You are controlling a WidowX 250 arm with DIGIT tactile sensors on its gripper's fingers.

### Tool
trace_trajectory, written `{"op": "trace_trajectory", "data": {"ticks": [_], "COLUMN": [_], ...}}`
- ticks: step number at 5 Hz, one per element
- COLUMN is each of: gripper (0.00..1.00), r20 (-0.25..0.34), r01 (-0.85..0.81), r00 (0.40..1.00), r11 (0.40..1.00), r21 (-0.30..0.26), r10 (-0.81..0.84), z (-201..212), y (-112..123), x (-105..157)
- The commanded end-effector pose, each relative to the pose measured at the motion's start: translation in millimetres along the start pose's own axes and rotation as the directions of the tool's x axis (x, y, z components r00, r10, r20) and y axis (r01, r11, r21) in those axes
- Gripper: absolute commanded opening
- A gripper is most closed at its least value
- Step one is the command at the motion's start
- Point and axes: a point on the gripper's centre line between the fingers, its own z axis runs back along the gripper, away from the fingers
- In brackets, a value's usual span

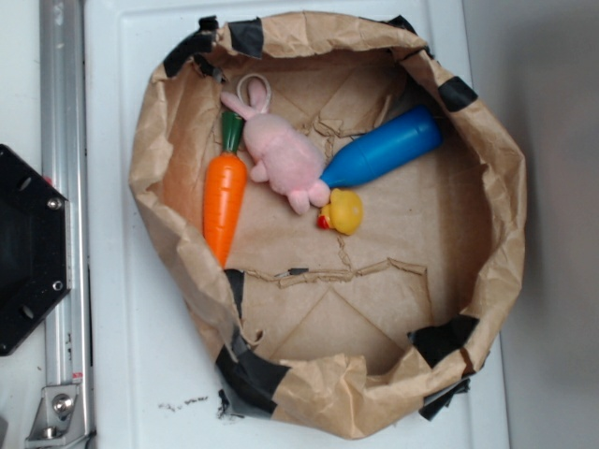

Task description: Grab the yellow duck.

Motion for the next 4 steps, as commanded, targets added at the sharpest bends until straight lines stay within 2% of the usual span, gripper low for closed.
{"op": "trace_trajectory", "data": {"ticks": [1,2,3,4], "gripper": [1.00,1.00,1.00,1.00], "r20": [0.000,0.003,0.001,-0.019], "r01": [0.000,-0.067,-0.021,-0.041], "r00": [1.000,0.998,1.000,0.999], "r11": [1.000,0.995,0.989,0.983], "r21": [0.000,0.078,0.146,0.179], "r10": [0.000,0.067,0.021,0.045], "z": [0,-28,-67,-103], "y": [0,8,15,27], "x": [0,33,73,96]}}
